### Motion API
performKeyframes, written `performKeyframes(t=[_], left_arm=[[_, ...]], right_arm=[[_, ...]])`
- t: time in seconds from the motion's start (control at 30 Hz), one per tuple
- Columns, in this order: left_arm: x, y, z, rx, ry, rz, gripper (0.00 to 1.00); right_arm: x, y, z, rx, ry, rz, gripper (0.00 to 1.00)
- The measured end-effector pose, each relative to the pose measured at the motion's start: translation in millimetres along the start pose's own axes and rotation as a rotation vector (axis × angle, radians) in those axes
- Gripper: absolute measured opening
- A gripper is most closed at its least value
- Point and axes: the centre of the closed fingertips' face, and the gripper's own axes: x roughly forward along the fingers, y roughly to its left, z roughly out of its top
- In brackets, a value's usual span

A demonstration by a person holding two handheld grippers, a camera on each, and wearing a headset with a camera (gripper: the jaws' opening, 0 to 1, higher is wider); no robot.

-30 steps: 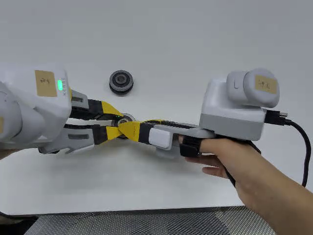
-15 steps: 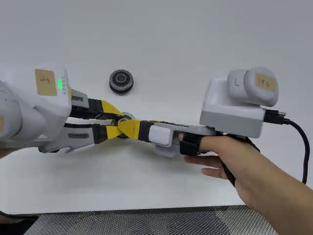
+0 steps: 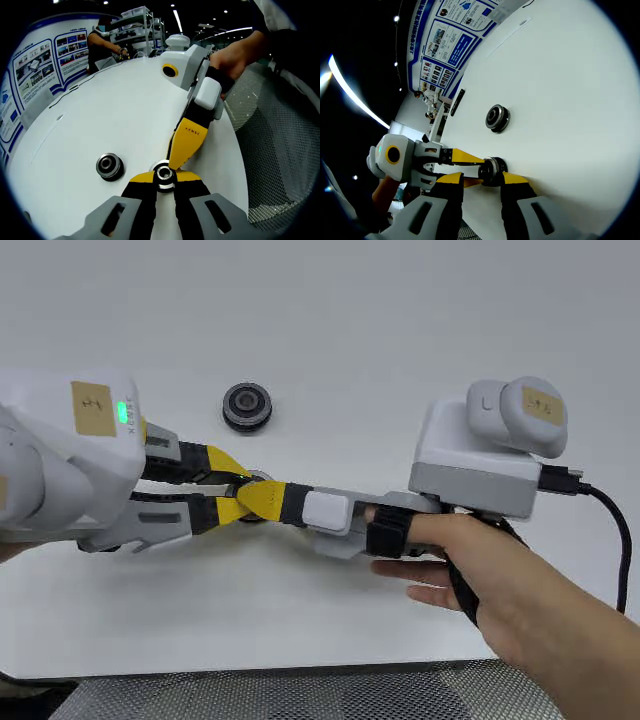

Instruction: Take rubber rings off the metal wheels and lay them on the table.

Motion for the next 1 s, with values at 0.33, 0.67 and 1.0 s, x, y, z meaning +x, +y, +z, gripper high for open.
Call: performKeyframes(t=[0.33,0.67,1.0], left_arm=[[0.4,-0.1,-0.1,-0.002,0.0,0.0,0.12],[0.4,0.0,0.0,-0.004,-0.001,-0.001,0.12],[0.2,0.3,-0.3,-0.003,0.0,-0.002,0.12]], right_arm=[[-3.7,-2.5,-0.2,0.004,-0.004,0.0,0.25],[-3.1,-13.9,1.6,-0.002,-0.001,-0.037,0.1],[-2.9,-17.8,2.3,0.009,0.005,-0.048,0.02]])
